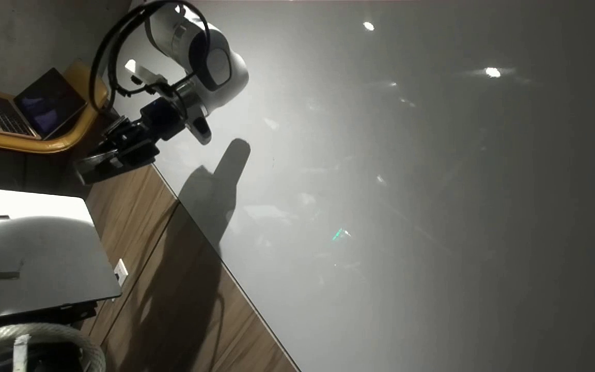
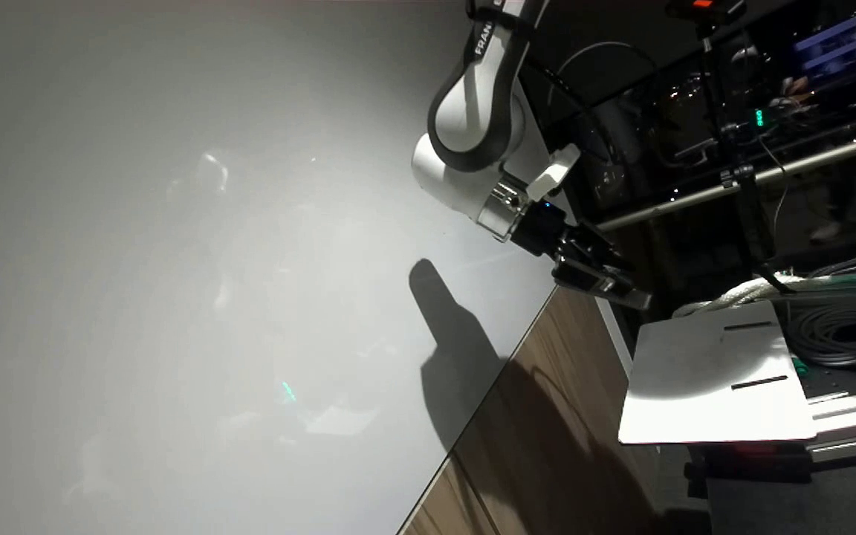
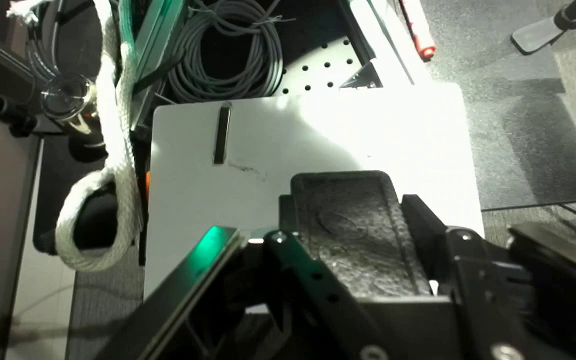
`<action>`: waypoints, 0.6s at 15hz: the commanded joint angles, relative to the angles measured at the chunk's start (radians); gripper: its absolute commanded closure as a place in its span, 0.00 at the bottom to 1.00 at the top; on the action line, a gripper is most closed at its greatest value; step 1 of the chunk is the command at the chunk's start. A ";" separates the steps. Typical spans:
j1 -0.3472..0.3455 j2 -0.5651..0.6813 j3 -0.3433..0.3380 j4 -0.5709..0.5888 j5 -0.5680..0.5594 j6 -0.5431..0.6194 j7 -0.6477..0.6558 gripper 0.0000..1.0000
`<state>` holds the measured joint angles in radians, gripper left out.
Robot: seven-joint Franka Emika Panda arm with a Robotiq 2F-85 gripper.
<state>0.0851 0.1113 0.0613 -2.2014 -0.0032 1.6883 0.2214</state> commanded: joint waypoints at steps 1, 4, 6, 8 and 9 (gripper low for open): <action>-0.028 0.072 -0.016 -0.040 0.048 0.054 -0.064 0.72; -0.035 0.150 -0.014 -0.030 0.047 0.108 -0.101 0.72; -0.031 0.198 -0.013 -0.014 0.033 0.130 -0.114 0.72; -0.031 0.228 -0.015 -0.003 0.031 0.135 -0.125 0.72; -0.031 0.242 -0.015 0.003 0.030 0.138 -0.128 0.72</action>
<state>0.0556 0.3139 0.0489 -2.2307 0.0202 1.8258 0.1229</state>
